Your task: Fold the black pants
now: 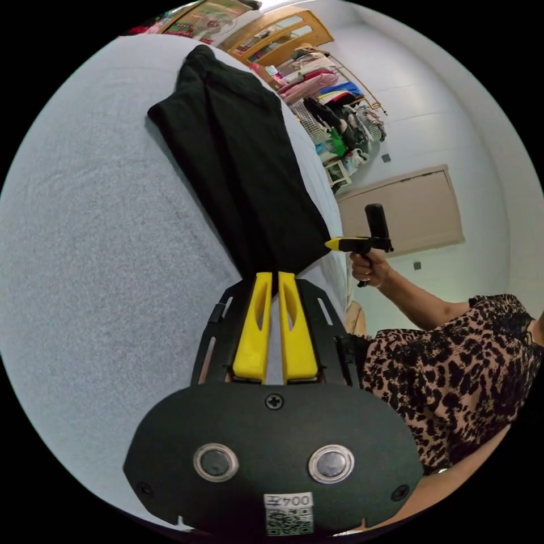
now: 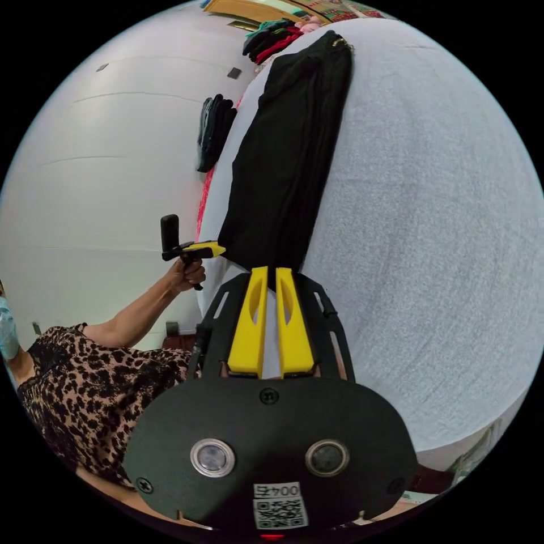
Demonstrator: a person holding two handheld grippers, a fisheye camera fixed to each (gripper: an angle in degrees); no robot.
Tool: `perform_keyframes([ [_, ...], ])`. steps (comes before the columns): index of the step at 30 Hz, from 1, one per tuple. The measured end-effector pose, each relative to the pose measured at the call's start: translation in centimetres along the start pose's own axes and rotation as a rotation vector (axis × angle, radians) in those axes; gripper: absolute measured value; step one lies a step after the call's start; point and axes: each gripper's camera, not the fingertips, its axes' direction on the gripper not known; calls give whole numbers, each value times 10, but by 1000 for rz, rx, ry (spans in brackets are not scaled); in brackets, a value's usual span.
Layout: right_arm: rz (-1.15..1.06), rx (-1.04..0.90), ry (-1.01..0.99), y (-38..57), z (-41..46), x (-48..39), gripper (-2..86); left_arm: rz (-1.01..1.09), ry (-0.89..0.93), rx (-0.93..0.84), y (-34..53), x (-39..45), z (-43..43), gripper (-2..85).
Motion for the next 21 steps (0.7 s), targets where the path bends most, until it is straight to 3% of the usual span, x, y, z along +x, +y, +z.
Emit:
perform_keyframes([
  [8, -79, -164, 52, 4, 23, -37, 34, -21, 65, -89, -7, 26, -9, 18],
  [15, -56, -303, 132, 74, 98, -54, 34, -46, 48, -177, 64, 58, 33, 19],
  [21, 53, -194, 132, 125, 141, -58, 47, -85, 39, -92, 126, 74, 56, 24],
])
